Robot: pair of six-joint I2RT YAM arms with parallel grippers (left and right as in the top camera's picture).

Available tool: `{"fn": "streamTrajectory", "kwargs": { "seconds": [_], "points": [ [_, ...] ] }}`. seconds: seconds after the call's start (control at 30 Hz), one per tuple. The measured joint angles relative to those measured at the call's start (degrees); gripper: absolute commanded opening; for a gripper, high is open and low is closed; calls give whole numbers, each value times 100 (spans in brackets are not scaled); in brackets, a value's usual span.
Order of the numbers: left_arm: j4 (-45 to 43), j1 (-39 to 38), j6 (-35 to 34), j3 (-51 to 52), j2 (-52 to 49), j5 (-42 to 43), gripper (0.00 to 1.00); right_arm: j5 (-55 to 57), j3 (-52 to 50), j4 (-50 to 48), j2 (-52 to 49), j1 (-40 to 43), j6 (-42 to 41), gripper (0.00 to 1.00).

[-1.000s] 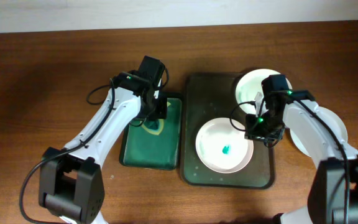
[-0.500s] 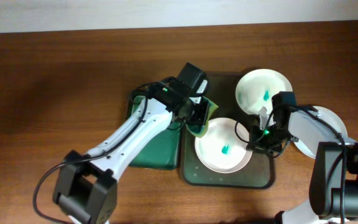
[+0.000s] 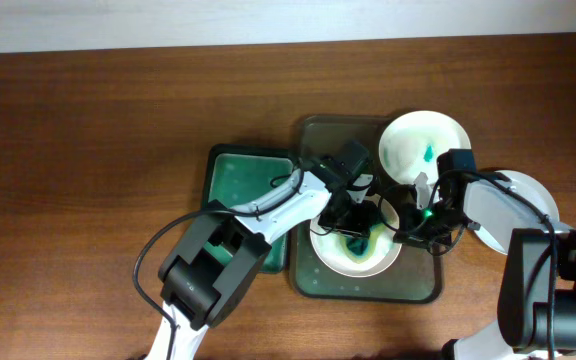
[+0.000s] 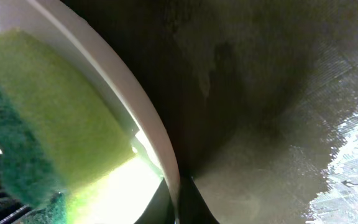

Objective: Clean dirty plates on tray and stack at the side
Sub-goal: 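Scrub the center plate with the sponge using the left gripper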

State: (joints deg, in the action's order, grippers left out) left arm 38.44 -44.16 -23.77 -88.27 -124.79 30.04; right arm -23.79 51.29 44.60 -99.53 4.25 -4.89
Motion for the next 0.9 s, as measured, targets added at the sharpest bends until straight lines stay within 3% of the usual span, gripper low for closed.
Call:
{"fn": "streamTrajectory", "kwargs": {
  "seconds": [0.17, 0.3, 0.43, 0.5, 0.63, 0.9],
  "points": [
    [448, 28, -442, -221, 0, -739, 0, -63, -11, -37, 0, -11, -2, 4],
    [1958, 31, -706, -957, -83, -2688, 0, -85, -15, -50, 0, -22, -2, 4],
    [2074, 28, -739, -1097, -125, -3410, 0, -160, -31, -83, -2, -72, -9, 4],
    [1698, 20, -601, -1097, -186, -3156, 0, -144, -37, -70, -2, -70, -46, 4],
    [1073, 20, 90, -1150, -391, -1856, 0, -79, -35, -31, 7, -9, -136, 4],
    [1222, -52, 1578, -1204, -564, -173, 0, -125, -61, -184, 22, -11, -282, 4]
  ]
}}
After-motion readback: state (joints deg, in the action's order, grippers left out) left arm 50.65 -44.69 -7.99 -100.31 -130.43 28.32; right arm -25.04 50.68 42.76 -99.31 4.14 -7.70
